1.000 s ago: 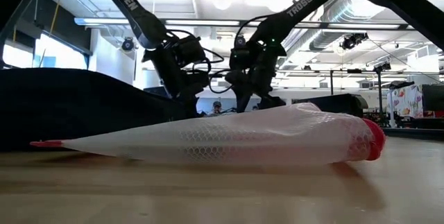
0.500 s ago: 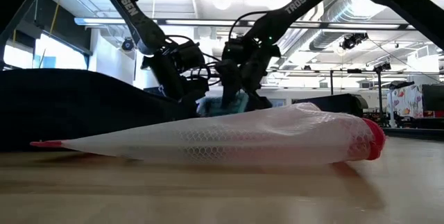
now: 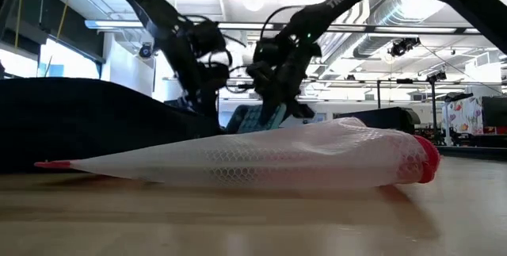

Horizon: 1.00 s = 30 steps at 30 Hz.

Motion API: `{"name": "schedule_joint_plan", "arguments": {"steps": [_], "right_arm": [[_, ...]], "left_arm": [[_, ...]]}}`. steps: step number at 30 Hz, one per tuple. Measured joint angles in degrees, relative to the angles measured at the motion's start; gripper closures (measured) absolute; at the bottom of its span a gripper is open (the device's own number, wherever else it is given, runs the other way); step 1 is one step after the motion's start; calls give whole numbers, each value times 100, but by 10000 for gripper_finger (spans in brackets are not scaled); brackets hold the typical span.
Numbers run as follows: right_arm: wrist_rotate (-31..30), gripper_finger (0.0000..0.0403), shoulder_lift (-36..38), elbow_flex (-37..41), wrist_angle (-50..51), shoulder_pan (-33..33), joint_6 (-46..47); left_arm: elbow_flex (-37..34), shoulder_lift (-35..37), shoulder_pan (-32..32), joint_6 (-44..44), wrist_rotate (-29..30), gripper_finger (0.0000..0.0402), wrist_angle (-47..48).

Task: Unpack backpack
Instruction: Put the blue calculator into the transparent pink zip bag

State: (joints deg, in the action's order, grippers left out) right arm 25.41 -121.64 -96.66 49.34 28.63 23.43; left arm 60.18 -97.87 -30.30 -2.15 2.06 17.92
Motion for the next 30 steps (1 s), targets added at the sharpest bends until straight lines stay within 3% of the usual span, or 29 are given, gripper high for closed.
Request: {"name": "schedule_joint_plan", "arguments": {"steps": [9,13,16,20,25,30], "right_arm": [[-25,335,1327,0,1971,-30,-757],[360,335,1910,157,2765,-239,-952],[905,335,2552,878,2748,-572,-647],[1273,335,3607,2413,2343,-1187,536],[1231,335,4907,4182,1280,-1963,2945],[1140,335,5770,5670,-907,-2577,5161]], "left_arm": [[11,836,4,0,39,402,-92],[17,879,31,17,1,402,-71],[17,879,117,42,-4,402,-5],[17,879,288,42,-6,402,156],[17,881,523,18,-58,401,242],[20,868,705,-138,-241,402,489]]}}
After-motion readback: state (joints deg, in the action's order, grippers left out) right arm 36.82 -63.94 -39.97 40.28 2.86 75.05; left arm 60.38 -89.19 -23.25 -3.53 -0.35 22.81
